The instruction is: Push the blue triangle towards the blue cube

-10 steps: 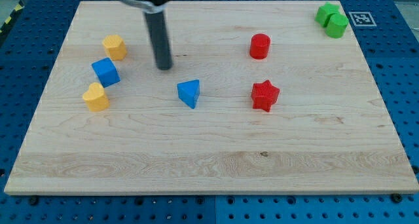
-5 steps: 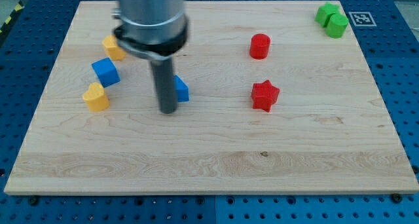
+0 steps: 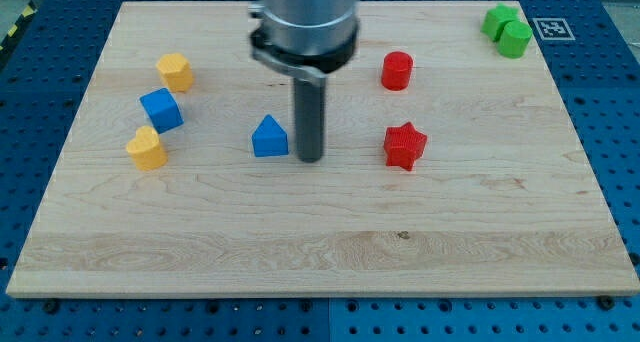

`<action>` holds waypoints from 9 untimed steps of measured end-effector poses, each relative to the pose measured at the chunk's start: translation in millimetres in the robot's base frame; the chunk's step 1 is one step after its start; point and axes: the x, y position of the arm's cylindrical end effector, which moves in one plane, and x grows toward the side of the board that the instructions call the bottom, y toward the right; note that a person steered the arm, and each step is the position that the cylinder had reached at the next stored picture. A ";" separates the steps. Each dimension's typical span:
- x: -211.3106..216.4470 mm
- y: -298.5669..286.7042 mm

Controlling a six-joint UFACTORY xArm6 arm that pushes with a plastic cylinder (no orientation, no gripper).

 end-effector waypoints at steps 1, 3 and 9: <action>0.0 -65.2; 5.6 -12.5; -21.1 -51.8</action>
